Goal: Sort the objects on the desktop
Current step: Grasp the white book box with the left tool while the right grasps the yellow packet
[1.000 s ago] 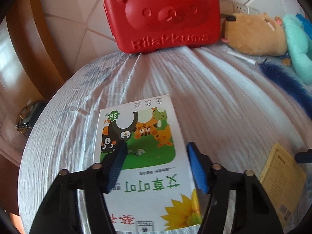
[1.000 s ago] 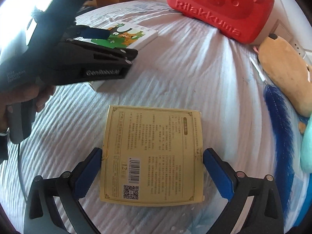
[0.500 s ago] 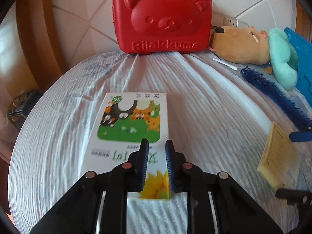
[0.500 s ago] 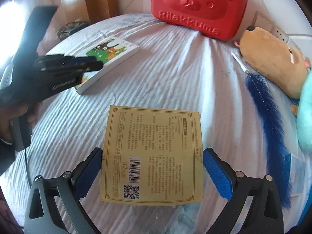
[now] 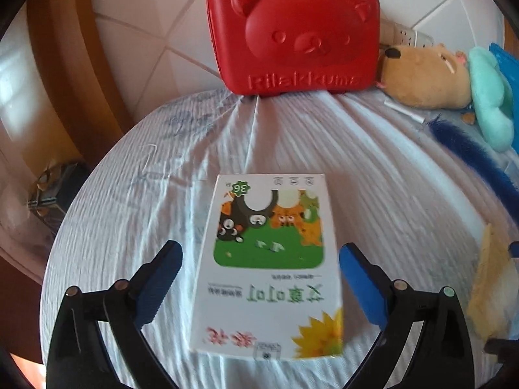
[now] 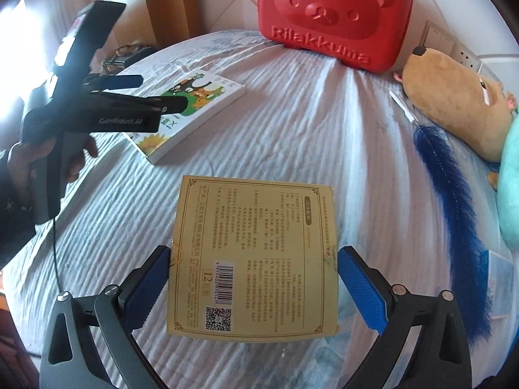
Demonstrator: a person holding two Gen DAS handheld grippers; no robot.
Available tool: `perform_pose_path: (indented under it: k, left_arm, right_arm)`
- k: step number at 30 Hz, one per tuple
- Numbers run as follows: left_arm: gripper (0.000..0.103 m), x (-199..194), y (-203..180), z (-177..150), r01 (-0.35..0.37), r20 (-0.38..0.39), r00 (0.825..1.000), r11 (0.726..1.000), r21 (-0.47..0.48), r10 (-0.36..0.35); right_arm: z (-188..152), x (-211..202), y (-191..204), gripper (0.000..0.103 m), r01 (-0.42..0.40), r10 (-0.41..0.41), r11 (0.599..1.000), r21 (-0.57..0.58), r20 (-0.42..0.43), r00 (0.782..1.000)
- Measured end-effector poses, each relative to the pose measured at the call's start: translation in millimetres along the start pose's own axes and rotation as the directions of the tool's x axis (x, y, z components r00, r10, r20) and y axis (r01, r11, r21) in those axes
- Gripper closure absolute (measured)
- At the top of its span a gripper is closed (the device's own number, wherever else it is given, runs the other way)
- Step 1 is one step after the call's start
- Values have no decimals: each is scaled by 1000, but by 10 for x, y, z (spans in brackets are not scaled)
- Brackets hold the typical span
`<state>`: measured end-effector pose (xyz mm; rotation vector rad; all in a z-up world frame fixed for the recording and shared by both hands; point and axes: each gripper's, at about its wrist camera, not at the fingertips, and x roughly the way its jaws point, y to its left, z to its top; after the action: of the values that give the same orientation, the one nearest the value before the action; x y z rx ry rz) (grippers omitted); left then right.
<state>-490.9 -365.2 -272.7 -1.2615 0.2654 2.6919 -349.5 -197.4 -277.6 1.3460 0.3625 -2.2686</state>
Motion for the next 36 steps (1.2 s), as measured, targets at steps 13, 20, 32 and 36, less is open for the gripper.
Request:
perform_pose_path:
  k: [13,20,32,36]
  left_arm:
    - [0,315,2,74,120,-85,990,992,42,-116]
    - [0,443,-180,67,57,-62,997,981,186,-46]
    - [36,509,-136,-41,62,-12,998,978,199,-61]
    - [40,465,-51,-81,69,-13,998,980,186,-68]
  right_arm:
    - [122,19,12,1,-9,8,1000,26,12,1000]
    - [186,19,57,1,-3,3,1000,29,19,1000]
    - [198,-76,-30,1,18,-21,998,64,41,999]
    - [190,-113,4,1,8,-11,998,64,48,999]
